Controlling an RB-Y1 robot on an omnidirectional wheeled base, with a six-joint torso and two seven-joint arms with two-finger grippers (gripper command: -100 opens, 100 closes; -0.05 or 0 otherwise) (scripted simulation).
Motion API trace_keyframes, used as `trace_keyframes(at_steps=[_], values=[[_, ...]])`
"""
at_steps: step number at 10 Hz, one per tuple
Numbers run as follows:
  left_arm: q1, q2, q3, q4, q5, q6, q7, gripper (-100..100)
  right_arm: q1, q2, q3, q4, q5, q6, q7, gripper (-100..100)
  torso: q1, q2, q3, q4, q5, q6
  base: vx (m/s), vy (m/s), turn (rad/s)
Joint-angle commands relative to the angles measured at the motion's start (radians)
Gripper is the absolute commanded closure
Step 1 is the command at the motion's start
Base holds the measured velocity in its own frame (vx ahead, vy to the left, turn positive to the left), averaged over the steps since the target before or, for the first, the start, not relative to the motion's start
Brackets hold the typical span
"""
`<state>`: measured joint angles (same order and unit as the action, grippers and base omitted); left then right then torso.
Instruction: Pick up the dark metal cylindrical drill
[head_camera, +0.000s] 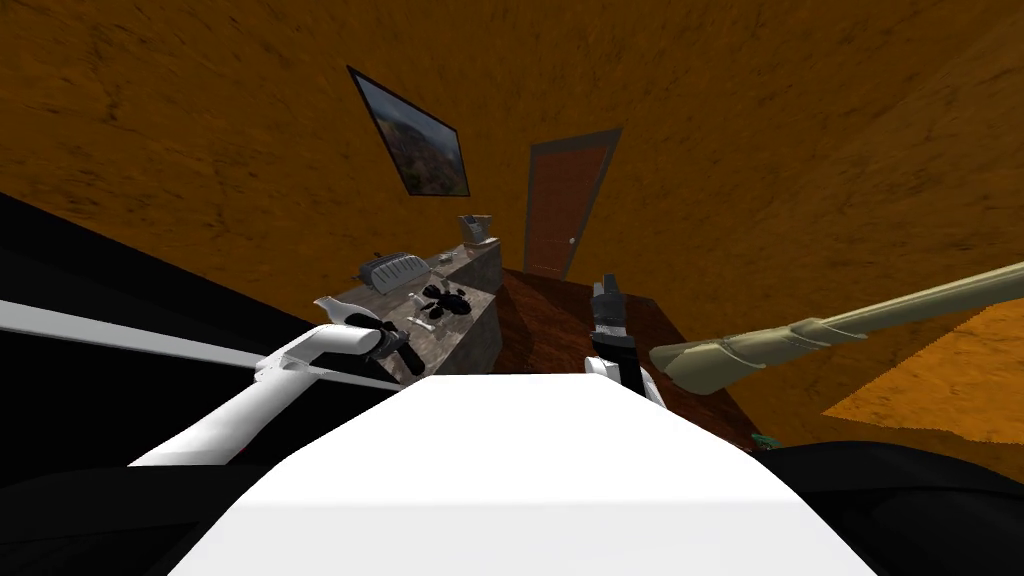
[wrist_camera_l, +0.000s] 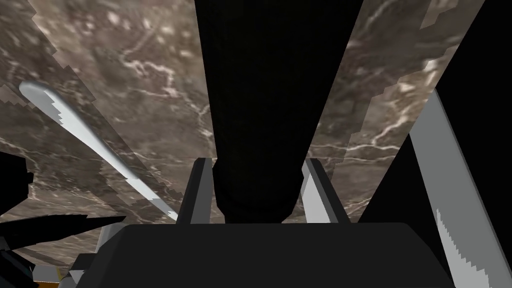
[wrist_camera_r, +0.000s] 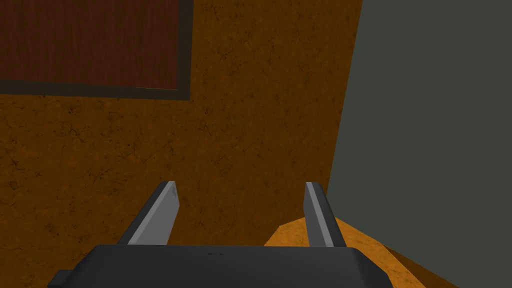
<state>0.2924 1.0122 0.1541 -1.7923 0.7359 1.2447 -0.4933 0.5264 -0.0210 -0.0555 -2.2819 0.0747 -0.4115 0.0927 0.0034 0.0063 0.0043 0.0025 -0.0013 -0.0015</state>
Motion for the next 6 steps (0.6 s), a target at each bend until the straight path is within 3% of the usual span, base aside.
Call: trace_keyframes(at_steps=[1, 2, 3, 5, 6], values=[[-0.002, 0.002, -0.004, -0.002, -0.003, 0.003, 0.037, 100, 0.0, 0.0, 0.0, 0.0, 0.0, 0.0, 0.0, 0, 0.0, 0.0, 0.0, 0.0, 0.0, 0.0, -0.035, 0.018, -0.019], [-0.005, 0.011, -0.024, -0.034, -0.022, 0.019, 0.072, 100, 0.0, 0.0, 0.0, 0.0, 0.0, 0.0, 0.0, 0, -0.002, -0.002, -0.001, 0.0, 0.0, 0.0, -0.065, 0.042, -0.119], [-0.005, 0.011, -0.024, -0.034, -0.022, 0.019, 0.1, 100, 0.0, 0.0, 0.0, 0.0, 0.0, 0.0, 0.0, 0, -0.002, -0.002, -0.001, 0.0, -0.001, 0.001, -0.078, 0.059, -0.106], [-0.007, 0.011, -0.025, -0.032, -0.021, 0.019, 0.097, 100, 0.0, 0.0, 0.0, 0.0, 0.0, 0.0, 0.0, 0, -0.002, -0.002, -0.001, 0.0, -0.001, -0.001, -0.025, 0.014, -0.006], [-0.006, 0.011, -0.025, -0.032, -0.021, 0.019, 0.1, 0, 0.0, 0.0, 0.0, 0.0, 0.0, 0.0, 0.0, 0, -0.004, -0.004, -0.002, 0.0, -0.001, -0.001, 0.0, 0.0, 0.0]])
